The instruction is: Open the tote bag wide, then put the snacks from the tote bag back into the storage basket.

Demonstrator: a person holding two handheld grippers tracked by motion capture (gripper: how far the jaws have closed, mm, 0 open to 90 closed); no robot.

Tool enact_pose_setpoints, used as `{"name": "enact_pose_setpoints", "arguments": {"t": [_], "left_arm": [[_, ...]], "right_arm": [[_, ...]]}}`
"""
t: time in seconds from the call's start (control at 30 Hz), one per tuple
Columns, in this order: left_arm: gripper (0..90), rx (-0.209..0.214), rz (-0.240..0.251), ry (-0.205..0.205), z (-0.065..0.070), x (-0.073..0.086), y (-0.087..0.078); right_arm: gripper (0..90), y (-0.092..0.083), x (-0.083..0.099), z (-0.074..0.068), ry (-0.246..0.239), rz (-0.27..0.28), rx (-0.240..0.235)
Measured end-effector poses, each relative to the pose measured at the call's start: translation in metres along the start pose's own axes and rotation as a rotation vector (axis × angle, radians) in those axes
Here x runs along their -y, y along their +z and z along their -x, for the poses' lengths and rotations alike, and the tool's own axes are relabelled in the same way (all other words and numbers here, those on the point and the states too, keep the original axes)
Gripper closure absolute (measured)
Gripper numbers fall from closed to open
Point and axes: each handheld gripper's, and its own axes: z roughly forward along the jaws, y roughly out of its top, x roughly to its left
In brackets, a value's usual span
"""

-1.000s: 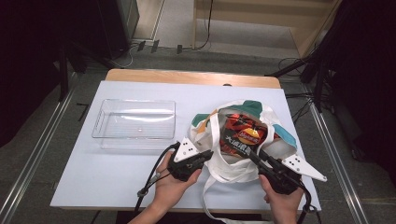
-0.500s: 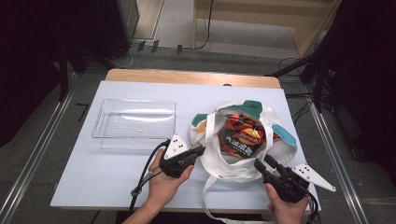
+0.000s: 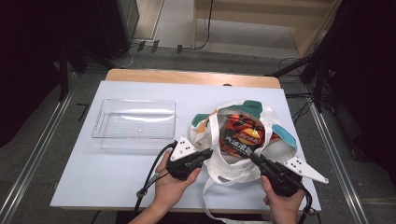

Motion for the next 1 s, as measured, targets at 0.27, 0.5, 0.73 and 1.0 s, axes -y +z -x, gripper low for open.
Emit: {"name": "enact_pose_setpoints", "arguments": {"t": [0.27,0.5,0.73,1.0], "left_arm": [[89.2,0.031,-0.015,0.030,0.017,-0.004,0.014],[77.9,0.072,-0.022,0.029,0.025,-0.011,0.018],[59.8,0.096,-0.035,0.039,0.035,-0.013,0.026],[46.7,0.103,-0.043,0.036,0.049,-0.017,0.041]], "right_arm": [[84.5,0.026,-0.017,-0.015,-0.035,-0.030,-0.058],[84.4,0.033,-0.030,-0.018,-0.027,-0.016,-0.091],[84.4,0.031,-0.034,-0.014,-0.002,-0.012,-0.119],[84.4,0.031,-0.036,-0.019,0.001,-0.019,-0.143]]}}
